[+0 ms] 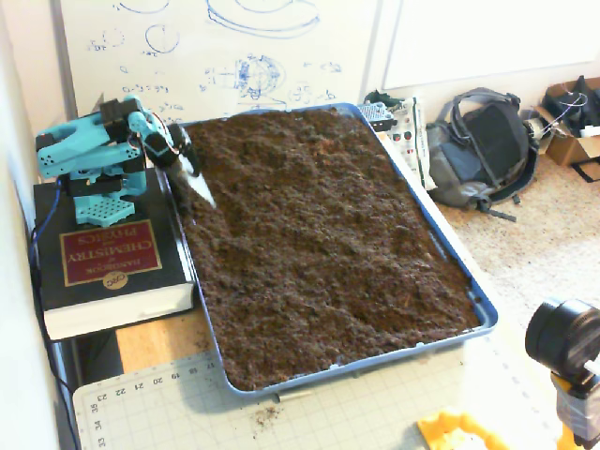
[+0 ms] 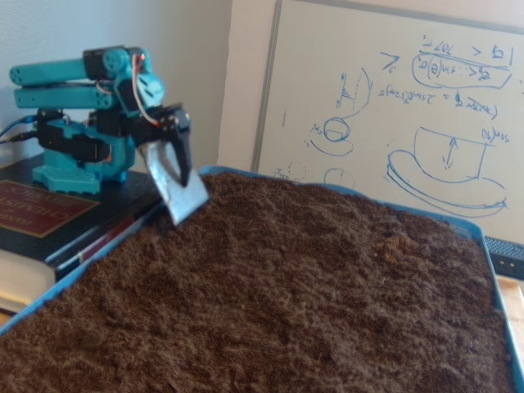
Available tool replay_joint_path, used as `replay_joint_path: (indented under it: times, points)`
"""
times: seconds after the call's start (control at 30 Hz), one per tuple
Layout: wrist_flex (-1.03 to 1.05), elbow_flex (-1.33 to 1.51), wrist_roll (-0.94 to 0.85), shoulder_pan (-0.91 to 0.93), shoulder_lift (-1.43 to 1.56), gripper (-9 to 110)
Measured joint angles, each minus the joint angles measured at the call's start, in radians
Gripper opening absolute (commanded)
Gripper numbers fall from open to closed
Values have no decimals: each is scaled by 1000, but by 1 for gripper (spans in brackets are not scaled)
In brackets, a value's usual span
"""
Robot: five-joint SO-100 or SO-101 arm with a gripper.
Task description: Build a berm.
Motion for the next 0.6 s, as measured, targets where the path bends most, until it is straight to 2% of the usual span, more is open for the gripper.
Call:
replay_joint_path:
  times: [0.27, 0.6]
  points:
    - [0, -247, 6, -64, -298, 1]
    - [0, -555, 218, -181, -802, 1]
